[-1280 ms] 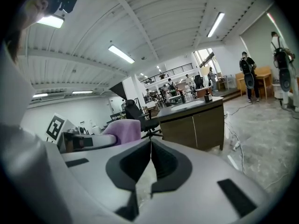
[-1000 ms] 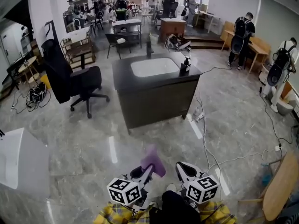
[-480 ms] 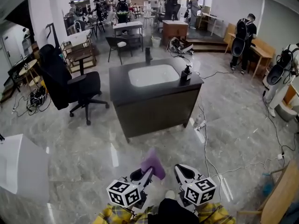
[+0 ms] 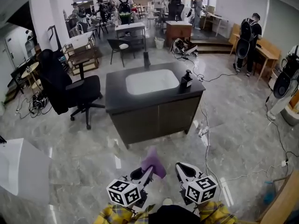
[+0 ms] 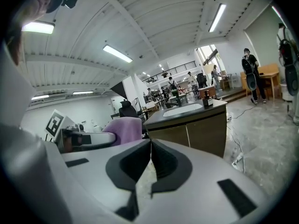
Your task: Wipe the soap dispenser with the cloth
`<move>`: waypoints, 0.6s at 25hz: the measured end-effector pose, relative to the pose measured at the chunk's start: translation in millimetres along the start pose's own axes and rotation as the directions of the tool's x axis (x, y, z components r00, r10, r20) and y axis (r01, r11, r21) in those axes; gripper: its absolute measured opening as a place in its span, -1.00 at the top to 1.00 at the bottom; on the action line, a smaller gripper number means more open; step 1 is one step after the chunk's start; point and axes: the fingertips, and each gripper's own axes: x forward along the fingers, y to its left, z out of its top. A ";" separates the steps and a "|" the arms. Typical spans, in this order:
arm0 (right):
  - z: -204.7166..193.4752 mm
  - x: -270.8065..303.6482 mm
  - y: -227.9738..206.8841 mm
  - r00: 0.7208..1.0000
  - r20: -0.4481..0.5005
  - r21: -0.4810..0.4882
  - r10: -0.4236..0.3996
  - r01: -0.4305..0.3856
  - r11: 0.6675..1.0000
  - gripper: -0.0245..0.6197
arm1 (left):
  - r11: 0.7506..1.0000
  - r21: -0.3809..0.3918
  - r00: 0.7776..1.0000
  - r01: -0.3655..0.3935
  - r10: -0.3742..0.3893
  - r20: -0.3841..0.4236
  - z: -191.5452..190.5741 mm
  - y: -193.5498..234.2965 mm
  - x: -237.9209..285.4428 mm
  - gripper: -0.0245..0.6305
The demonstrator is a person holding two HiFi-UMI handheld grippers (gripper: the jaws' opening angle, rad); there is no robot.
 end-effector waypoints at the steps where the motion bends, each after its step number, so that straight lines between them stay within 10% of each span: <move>1: 4.3 1.7 -9.0 1.000 0.000 -0.006 0.003 -0.003 1.000 0.90 | 1.000 0.002 1.000 -0.002 0.002 0.002 2.7 -0.3 9.8 0.73; 15: 29.6 11.6 -92.4 0.999 -0.010 -0.026 0.032 -0.032 0.999 0.90 | 1.000 -0.002 1.000 0.007 -0.007 -0.008 11.3 -22.3 102.1 0.73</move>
